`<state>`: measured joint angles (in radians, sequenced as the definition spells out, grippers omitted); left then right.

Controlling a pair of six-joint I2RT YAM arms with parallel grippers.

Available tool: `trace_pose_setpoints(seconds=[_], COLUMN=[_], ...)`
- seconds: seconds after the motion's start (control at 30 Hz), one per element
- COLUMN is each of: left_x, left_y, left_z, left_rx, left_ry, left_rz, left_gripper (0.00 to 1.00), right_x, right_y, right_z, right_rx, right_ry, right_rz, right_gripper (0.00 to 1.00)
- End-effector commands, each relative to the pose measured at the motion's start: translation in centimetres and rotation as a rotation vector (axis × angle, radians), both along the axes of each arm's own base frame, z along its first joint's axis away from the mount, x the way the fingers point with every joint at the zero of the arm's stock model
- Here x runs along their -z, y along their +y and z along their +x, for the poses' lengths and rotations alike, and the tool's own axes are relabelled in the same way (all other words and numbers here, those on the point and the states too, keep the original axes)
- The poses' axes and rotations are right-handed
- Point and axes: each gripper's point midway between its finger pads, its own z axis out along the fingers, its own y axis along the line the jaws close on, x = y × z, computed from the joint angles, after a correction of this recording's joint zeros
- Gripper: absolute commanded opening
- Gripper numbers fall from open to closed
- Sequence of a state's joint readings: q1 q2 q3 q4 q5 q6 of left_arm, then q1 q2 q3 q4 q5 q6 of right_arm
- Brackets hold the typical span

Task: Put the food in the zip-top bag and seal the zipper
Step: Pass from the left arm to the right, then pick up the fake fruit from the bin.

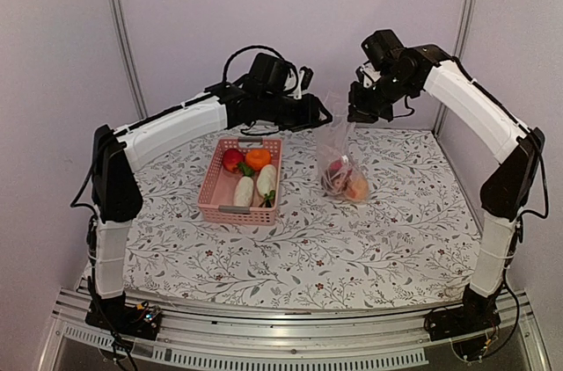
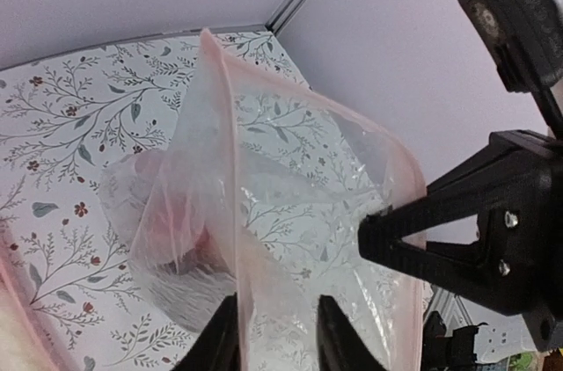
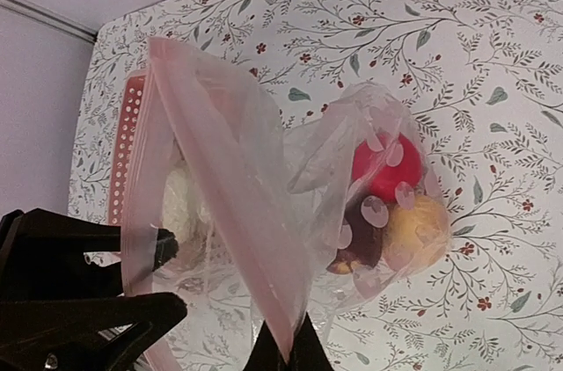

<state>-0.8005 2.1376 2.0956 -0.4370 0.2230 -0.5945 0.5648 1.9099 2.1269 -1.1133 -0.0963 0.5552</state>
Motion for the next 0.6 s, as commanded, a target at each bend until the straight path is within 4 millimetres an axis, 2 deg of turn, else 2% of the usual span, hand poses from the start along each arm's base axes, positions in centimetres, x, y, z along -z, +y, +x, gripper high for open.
trace_pose_setpoints(seconds=[0.0, 0.07, 0.13, 0.2, 0.3, 0.37, 0.57], left_x=[-4.1, -4.9, -5.8, -5.3, -4.3, -3.0, 2.5], left_y=[1.2, 2.0, 3.1, 4.9, 8.1, 10.8, 18.2], left_z=[-1.3, -1.8, -2.2, -2.0, -1.4, -0.6, 1.3], left_rx=[0.006, 0.011, -0.001, -0.049, -0.139, -0.222, -0.391], left_ry=[-0.091, -0.127, -0.168, -0.190, -0.196, -0.157, 0.042], left_rz=[-0.002, 0.012, 0.032, 0.077, 0.124, 0.153, 0.277], left_gripper=[0.49, 0.62, 0.68, 0.74, 0.78, 0.77, 0.76], right_x=[-1.1, -1.8, -2.9, -4.2, -6.7, -7.6, -5.6], right_y=[-5.1, -7.5, -10.1, -12.9, -15.2, -15.8, -13.3], right_z=[1.8, 2.4, 2.9, 3.5, 3.9, 3.9, 3.9], right_rx=[0.109, 0.147, 0.195, 0.238, 0.275, 0.268, 0.174], right_ry=[-0.100, -0.137, -0.170, -0.207, -0.289, -0.326, -0.290], right_rz=[-0.251, -0.335, -0.380, -0.428, -0.487, -0.521, -0.489], right_gripper=[0.00, 0.00, 0.00, 0.00, 0.00, 0.00, 0.00])
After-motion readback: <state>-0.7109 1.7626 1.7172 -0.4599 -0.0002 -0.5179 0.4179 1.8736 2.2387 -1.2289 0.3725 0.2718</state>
